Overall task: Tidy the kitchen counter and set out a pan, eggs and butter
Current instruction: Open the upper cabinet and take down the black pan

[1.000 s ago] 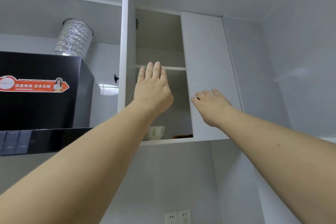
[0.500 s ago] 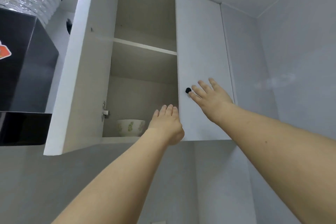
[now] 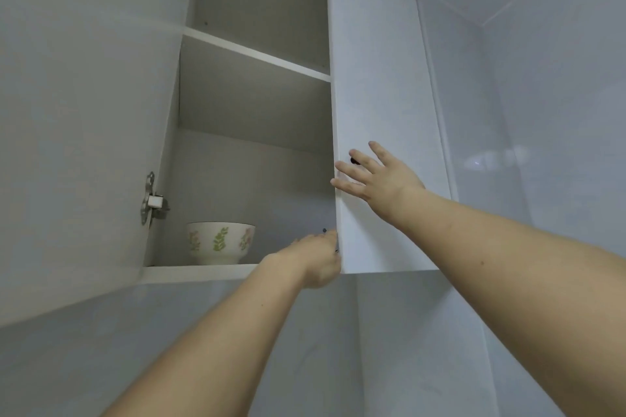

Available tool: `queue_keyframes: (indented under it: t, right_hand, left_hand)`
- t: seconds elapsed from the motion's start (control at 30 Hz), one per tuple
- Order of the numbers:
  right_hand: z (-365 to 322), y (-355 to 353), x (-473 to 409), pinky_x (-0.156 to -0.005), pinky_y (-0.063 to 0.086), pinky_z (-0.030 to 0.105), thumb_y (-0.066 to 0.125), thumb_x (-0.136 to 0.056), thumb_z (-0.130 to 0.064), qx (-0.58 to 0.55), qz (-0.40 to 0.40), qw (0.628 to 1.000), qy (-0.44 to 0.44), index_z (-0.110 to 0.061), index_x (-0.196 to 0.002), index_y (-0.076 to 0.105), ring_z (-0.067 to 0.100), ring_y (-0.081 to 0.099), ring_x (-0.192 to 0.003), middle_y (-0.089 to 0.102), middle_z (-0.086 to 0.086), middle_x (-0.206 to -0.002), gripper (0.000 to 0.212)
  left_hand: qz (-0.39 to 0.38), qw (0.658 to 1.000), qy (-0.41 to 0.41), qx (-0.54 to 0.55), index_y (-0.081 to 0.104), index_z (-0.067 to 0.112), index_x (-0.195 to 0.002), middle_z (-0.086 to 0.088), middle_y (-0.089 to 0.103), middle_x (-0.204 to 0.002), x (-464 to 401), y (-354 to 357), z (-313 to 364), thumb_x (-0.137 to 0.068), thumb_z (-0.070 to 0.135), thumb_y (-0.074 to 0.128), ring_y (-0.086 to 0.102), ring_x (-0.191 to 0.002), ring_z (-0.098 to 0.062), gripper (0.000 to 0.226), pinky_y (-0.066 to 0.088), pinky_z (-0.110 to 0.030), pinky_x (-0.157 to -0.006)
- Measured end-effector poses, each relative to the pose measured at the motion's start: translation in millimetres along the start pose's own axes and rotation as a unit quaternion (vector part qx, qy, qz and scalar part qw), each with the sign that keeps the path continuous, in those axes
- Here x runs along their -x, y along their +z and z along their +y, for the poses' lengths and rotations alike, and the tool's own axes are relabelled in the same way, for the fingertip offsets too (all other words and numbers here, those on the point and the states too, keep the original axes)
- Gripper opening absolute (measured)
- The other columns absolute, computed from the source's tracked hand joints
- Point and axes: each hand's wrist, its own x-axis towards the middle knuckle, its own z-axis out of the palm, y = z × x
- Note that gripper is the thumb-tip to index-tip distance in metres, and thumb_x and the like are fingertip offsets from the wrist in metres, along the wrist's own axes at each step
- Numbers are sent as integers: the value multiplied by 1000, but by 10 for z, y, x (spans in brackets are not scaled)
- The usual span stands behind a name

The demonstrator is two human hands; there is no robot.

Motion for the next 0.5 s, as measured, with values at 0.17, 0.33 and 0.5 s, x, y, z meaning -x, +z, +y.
queue_keyframes:
  t: [0.17,0.33,0.5]
  right_hand:
    - [-28,69,-79,-116,-10,54,38,-97,-19,17,8,999,-25,-32,-147,-26,30,-19,-146,-27,0,-157,82]
    - [46,34,-62,-116,-11,54,34,-99,-21,35,-9,999,-37,-35,-148,-22,28,-20,-146,-26,-1,-158,76]
    - [219,-69,62,-116,-11,54,31,-100,-19,45,-19,998,-47,-38,-149,-18,27,-20,-146,-22,-2,-159,71]
  left_hand:
    - [-13,992,9,122,49,27,-128,7,59,-129,-116,44,-61,-82,22,37,53,-120,-20,48,42,-42,-104]
    - [5,979,25,204,66,15,-110,-2,69,-114,-171,-2,-44,-62,19,35,60,-115,-22,57,45,-40,-103]
    - [44,960,28,275,65,9,-100,0,65,-91,-135,82,-21,-80,22,47,58,-85,-21,30,44,-34,-83]
